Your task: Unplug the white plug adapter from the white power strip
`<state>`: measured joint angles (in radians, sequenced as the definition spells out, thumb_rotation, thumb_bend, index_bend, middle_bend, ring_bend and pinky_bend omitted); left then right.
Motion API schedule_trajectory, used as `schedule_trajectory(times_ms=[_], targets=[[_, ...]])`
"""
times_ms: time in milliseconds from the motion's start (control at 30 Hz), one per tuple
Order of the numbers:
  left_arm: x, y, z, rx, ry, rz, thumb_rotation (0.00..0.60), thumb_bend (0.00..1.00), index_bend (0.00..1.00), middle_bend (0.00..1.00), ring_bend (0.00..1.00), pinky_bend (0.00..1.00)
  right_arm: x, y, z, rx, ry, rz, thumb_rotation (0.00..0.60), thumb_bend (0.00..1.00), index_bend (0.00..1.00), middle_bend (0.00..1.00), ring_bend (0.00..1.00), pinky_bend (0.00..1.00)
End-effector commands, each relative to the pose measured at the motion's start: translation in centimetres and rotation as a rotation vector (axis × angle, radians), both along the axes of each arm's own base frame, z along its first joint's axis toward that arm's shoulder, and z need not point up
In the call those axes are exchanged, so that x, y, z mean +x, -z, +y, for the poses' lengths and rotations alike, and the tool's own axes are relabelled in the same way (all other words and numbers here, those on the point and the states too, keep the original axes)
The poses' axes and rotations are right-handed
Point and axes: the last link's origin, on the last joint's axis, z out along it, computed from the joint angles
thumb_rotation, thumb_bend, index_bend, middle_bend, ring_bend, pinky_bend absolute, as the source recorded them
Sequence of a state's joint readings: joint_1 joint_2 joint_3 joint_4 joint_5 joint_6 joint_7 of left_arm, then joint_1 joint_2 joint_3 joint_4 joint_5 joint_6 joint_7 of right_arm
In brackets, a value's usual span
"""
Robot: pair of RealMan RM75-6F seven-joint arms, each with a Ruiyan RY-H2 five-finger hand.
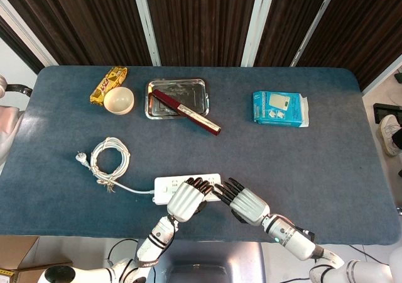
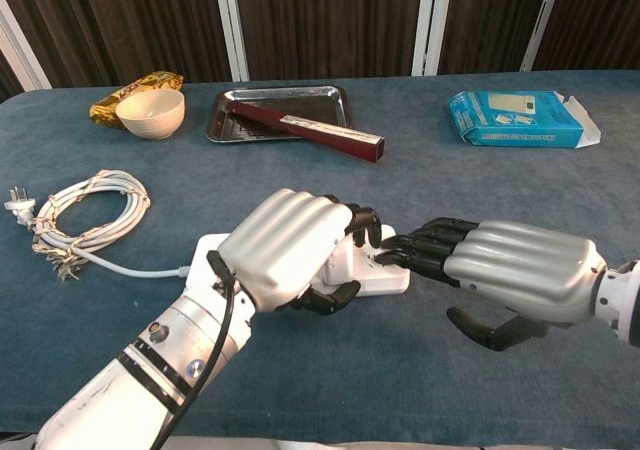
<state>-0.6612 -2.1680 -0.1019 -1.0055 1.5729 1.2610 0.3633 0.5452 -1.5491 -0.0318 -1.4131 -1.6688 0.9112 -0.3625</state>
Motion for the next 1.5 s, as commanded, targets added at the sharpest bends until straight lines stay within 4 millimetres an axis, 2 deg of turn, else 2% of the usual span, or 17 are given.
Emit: schedule_trajectory(times_ms=[33, 467, 633, 800, 900, 967, 1067, 1167, 1267, 1400, 1500], targets=[[0.0, 0.1, 0.0, 0.002, -0.003, -0.005, 0.6, 0.6, 0.41, 0.48, 0.35, 0.5, 0.2, 0.3, -0.1, 0.003, -0.006, 0.023, 0.6, 0.76, 0.07, 0.05, 0.0, 0.0], [-0.7, -0.5, -0.2, 0.079, 0.048, 0.005, 0.6, 0.62, 0.42, 0.5, 0.35, 0.5, 0.7, 1.1, 0.3, 0.016, 0.008, 0.061, 0.6, 0.76, 0.08, 0.05, 0.0, 0.0], [0.4, -2.9, -0.1, 0.139, 0.113, -0.081, 0.6, 0.62, 0.42, 0.5, 0.35, 0.5, 1.6, 0.2, 0.2, -0.012, 0.022, -0.003, 0.6, 0.76, 0.07, 0.05, 0.0, 0.0], [-0.1, -6.2, 0.7, 0.199, 0.138, -0.113, 0.6, 0.61, 0.41, 0.5, 0.35, 0.49, 2.3, -2.8, 0.1, -0.078, 0.025, -0.105, 0.6, 0.76, 0.05, 0.05, 0.0, 0.0], [-2.1, -7.9, 1.3, 0.194, 0.097, -0.103, 0.6, 0.6, 0.41, 0.49, 0.34, 0.48, 2.5, -5.3, 0.1, -0.134, 0.018, -0.172, 0.6, 0.76, 0.03, 0.05, 0.0, 0.0], [-4.1, -8.7, 1.5, 0.139, 0.027, -0.105, 0.6, 0.59, 0.4, 0.48, 0.33, 0.45, 2.6, -7.0, 0.2, -0.169, 0.013, -0.209, 0.6, 0.76, 0.02, 0.05, 0.0, 0.0], [-7.2, -10.0, 1.9, 0.055, -0.08, -0.101, 0.6, 0.57, 0.39, 0.46, 0.32, 0.36, 2.3, -9.5, 0.4, -0.213, 0.006, -0.236, 0.6, 0.74, 0.01, 0.05, 0.0, 0.0], [-10.4, -11.4, 2.8, 0.053, -0.162, -0.054, 0.6, 0.54, 0.36, 0.44, 0.31, 0.27, 1.7, -11.5, 0.8, -0.248, 0.011, -0.239, 0.6, 0.71, 0.0, 0.05, 0.0, 0.0], [-13.2, -12.4, 3.8, 0.067, -0.237, -0.017, 0.6, 0.52, 0.35, 0.42, 0.3, 0.25, 0.7, -12.7, 1.3, -0.262, 0.025, -0.223, 0.6, 0.7, 0.0, 0.05, 0.0, 0.0], [-16.0, -13.1, 4.8, 0.027, -0.336, -0.022, 0.6, 0.5, 0.3, 0.37, 0.27, 0.22, -0.4, -13.3, 1.8, -0.262, 0.045, -0.189, 0.6, 0.69, 0.0, 0.05, 0.0, 0.0], [-17.5, -13.1, 5.0, -0.02, -0.384, 0.016, 0.6, 0.46, 0.17, 0.26, 0.2, 0.2, -0.6, -13.4, 1.7, -0.264, 0.056, -0.188, 0.6, 0.68, 0.0, 0.05, 0.0, 0.0]])
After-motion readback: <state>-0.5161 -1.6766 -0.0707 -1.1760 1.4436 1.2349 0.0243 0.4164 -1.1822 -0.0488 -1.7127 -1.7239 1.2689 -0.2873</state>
